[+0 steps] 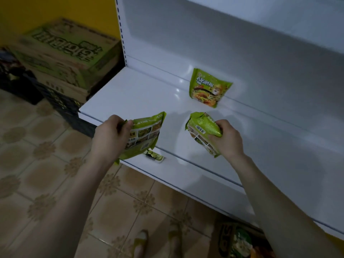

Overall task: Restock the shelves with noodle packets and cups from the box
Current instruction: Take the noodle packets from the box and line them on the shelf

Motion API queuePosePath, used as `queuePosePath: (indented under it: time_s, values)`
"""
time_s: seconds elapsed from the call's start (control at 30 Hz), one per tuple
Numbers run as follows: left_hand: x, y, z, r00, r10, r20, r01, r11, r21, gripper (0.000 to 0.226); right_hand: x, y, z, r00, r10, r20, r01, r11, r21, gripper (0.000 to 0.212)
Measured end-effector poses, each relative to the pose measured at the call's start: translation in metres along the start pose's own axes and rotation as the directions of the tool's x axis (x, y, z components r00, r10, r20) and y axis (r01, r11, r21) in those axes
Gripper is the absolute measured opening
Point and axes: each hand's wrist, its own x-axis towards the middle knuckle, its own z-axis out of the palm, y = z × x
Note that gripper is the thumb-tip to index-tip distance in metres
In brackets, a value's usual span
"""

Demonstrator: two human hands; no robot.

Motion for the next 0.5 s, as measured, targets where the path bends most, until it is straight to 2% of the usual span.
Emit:
queuePosePath:
  time_s: [0.23,0.5]
  values:
    - [-0.003,-0.003,0.016,0.981,-0.164,-0.1,0.161,0.986,-0.037,0.029,0.046,0.005,0.035,0.969,-0.233,0.081,0.244,0.956,-0.163,0.027]
    - [-0.018,-0.007,0.038,0.948,-0.249,-0.201,0.229,0.967,-0.116,0.031,0.046,0.016,0.063,0.92,-0.341,0.193,0.376,0.906,-0.193,0.035]
